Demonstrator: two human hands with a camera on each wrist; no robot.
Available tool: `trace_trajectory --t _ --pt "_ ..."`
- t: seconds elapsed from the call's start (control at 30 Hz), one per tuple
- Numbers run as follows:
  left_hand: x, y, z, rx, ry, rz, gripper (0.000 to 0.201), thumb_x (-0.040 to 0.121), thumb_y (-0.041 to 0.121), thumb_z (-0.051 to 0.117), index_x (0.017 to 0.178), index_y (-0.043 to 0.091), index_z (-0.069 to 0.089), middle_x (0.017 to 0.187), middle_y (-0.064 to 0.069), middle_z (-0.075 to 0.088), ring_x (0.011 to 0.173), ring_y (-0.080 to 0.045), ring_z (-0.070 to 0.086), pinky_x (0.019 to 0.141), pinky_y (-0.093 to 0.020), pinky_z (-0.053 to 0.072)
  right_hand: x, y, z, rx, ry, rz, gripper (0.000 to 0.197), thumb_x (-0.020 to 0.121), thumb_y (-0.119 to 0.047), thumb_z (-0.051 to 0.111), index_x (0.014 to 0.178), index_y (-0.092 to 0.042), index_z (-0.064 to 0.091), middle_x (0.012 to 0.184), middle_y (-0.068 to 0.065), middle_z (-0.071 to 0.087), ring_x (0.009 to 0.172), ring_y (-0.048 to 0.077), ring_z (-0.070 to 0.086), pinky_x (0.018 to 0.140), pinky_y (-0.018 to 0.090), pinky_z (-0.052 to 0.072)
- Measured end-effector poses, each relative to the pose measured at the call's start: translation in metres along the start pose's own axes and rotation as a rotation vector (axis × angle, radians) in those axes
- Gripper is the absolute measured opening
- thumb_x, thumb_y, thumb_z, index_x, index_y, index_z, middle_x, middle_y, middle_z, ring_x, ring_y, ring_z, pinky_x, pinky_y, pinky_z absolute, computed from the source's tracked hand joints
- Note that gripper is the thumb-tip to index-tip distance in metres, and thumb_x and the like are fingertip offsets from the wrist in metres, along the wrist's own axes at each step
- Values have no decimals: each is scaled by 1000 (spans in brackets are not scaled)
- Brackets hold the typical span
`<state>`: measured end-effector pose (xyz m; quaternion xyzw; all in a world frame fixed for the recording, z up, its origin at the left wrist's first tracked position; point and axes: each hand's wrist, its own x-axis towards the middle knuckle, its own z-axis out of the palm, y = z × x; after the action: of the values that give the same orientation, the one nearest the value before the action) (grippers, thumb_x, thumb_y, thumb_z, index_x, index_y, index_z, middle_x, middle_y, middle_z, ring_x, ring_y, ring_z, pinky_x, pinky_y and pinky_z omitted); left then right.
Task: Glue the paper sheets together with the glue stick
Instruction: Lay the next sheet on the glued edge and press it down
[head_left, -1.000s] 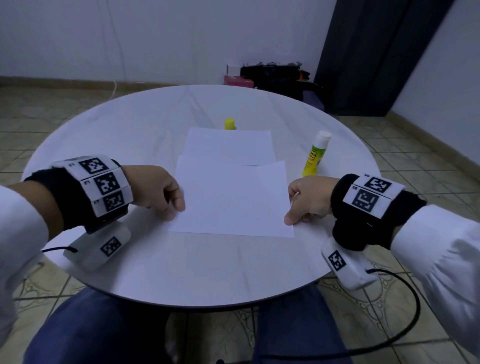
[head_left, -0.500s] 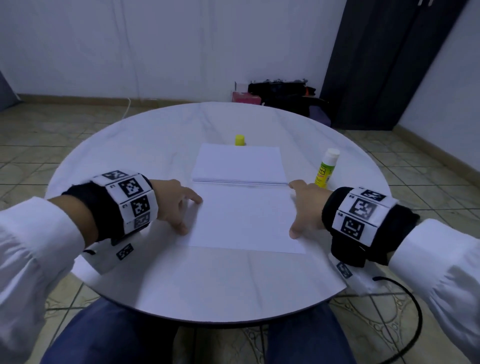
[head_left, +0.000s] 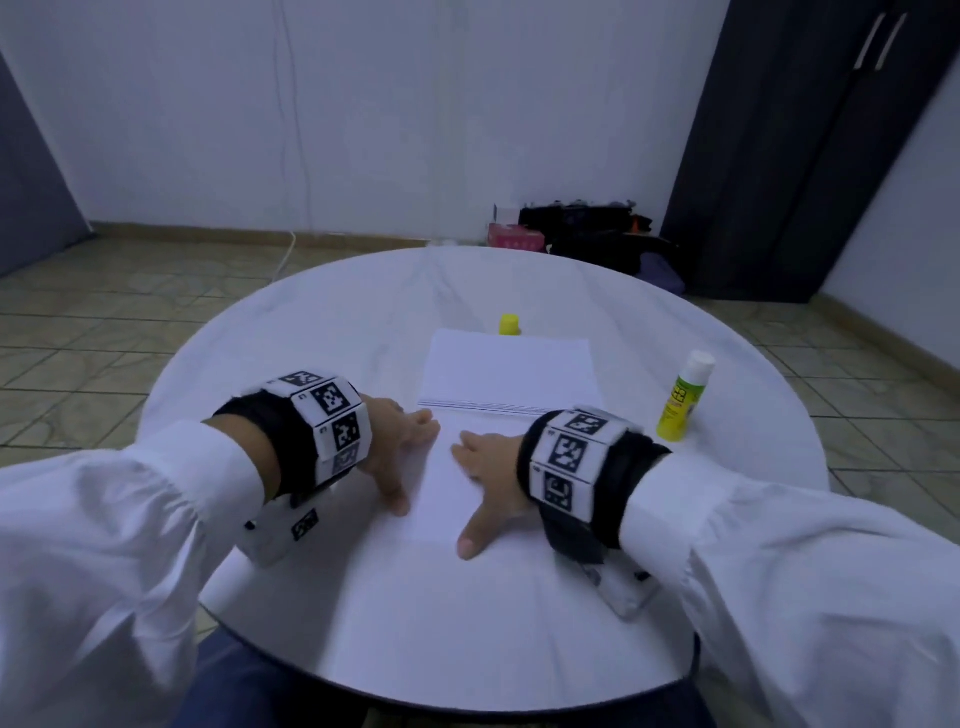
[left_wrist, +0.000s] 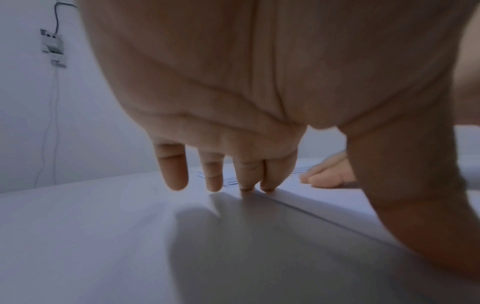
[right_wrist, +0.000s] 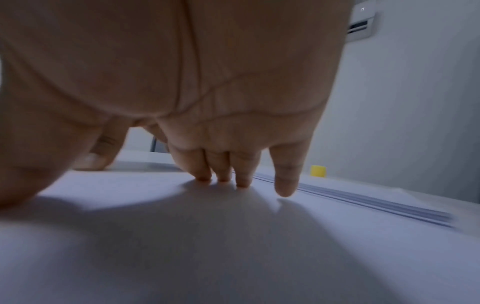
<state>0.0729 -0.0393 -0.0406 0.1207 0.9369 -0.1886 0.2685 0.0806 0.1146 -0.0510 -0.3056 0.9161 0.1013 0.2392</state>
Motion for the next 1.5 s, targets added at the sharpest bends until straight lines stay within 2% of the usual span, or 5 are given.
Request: trace_trajectory --t 0.47,0.77,0.9,1.3,1.5 --pt "-1 9 -4 15 -11 -6 121 67 67 71 153 23 -1 160 11 -4 147 -13 3 116 -39 16 -58 93 16 16 -173 227 129 68 -54 76 150 -14 -15 158 -2 -19 146 15 -5 119 38 7" --pt "8 120 -55 -68 116 129 125 65 66 74 153 12 2 159 -8 12 146 -24 13 117 -44 16 -53 92 19 -39 -76 200 128 61 -57 79 151 -12 0 157 5 10 144 22 16 116 41 20" --pt "13 142 -63 -61 103 112 128 63 71 72 153 17 -3 159 -9 11 147 -27 14 116 -45 17 -54 96 22 6 -65 188 134 58 -61 79 152 -16 -5 159 5 4 146 21 9 117 43 17" --pt "15 22 -6 1 -28 26 147 51 70 78 151 16 -15 160 4 -14 148 -10 3 119 -40 13 -63 91 16 46 -94 172 129 68 -49 79 150 -11 -13 159 2 -8 146 17 2 117 36 12" --pt "12 6 6 -3 -16 39 144 53 72 76 150 22 -18 159 10 -16 148 -11 -2 119 -41 12 -59 53 1 -38 -213 -10 110 78 -33 75 149 -37 -9 158 1 -17 146 21 -5 116 41 9"
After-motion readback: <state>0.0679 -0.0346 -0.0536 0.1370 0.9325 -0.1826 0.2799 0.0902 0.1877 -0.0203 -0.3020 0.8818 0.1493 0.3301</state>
